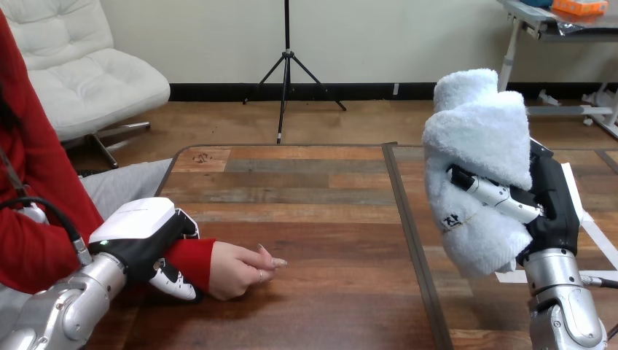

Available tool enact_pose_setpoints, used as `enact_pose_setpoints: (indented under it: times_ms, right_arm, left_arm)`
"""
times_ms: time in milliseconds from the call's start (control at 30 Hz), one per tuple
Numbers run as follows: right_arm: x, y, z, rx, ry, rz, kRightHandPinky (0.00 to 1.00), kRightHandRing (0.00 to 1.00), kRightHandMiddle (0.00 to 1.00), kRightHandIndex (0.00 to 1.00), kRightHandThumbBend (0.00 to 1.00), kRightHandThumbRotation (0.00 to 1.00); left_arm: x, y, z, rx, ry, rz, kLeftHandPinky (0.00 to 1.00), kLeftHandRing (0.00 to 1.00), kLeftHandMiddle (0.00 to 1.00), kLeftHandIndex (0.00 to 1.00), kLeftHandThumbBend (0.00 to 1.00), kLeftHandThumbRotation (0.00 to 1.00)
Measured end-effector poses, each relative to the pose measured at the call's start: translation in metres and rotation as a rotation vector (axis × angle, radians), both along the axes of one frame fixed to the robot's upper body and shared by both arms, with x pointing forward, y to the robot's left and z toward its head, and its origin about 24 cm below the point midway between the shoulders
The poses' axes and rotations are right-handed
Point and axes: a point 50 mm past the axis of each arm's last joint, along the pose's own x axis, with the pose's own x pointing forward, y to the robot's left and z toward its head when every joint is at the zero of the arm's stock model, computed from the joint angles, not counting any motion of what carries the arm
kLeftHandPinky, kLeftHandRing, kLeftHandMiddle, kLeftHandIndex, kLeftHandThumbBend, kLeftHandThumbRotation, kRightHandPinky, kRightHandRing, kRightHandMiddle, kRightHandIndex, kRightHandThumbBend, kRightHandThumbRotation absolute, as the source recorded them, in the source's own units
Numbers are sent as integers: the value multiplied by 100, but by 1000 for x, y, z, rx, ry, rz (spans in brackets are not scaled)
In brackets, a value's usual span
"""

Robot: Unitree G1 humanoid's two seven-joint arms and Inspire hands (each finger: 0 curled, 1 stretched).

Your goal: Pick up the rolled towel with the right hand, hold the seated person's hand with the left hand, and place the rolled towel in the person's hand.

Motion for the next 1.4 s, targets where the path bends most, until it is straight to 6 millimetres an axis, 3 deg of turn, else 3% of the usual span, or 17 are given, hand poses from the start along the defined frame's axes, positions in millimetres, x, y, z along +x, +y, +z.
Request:
enact_pose_setpoints:
  times_ms: [833, 1400]
  right_arm:
    - [0, 2, -2, -94, 30, -51, 28, 34, 40, 42, 84, 0]
    - [-3, 10, -18, -165, 92, -49, 29, 34, 40, 43, 83, 0]
  left_arm:
    - [-1, 2, -1, -49, -1, 28, 25, 31, 38, 36, 71, 0]
    - [-5, 4, -2, -82, -30, 43, 22, 27, 36, 35, 69, 0]
